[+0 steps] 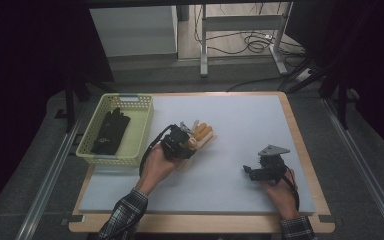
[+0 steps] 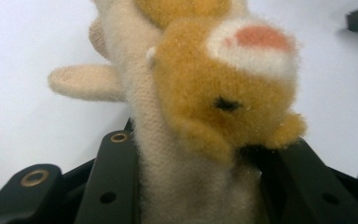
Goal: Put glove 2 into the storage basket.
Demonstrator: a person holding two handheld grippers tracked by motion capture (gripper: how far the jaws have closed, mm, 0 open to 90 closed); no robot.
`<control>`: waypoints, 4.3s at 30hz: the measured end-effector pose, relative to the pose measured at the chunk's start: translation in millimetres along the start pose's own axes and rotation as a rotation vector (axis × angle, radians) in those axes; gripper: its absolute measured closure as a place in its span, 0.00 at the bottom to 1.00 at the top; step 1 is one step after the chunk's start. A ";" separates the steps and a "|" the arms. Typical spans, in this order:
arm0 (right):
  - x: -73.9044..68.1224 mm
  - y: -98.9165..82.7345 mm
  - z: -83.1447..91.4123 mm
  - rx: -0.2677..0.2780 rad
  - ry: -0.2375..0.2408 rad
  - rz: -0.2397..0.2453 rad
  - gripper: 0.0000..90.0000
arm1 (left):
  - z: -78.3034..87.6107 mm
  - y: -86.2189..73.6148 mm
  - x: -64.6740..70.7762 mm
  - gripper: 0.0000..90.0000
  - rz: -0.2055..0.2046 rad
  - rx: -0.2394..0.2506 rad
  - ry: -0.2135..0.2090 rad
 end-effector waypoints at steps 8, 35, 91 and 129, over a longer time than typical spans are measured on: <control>0.2 0.0 -0.1 0.000 0.000 0.001 0.17 | 32.9 11.6 -44.2 0.66 0.068 0.013 0.093; 0.2 0.1 -0.4 0.002 0.002 -0.002 0.17 | 81.0 -36.3 -191.4 0.65 0.321 -0.012 0.334; 0.3 0.1 -0.6 0.001 0.007 -0.006 0.17 | 13.7 -92.6 -232.3 0.85 0.478 -0.202 0.242; -0.1 0.3 -0.3 0.005 -0.002 0.001 0.17 | 68.1 -80.3 -227.7 0.18 0.444 0.044 0.245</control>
Point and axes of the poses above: each handheld gripper's, and its own axes: z roughly backward along the jaws, y roughly out of its top, x roughly to its right, the point moved 9 cm from there along -z, roughly forward along the jaws, and after that the axes turned 3 degrees about z, right-handed, at the moved point
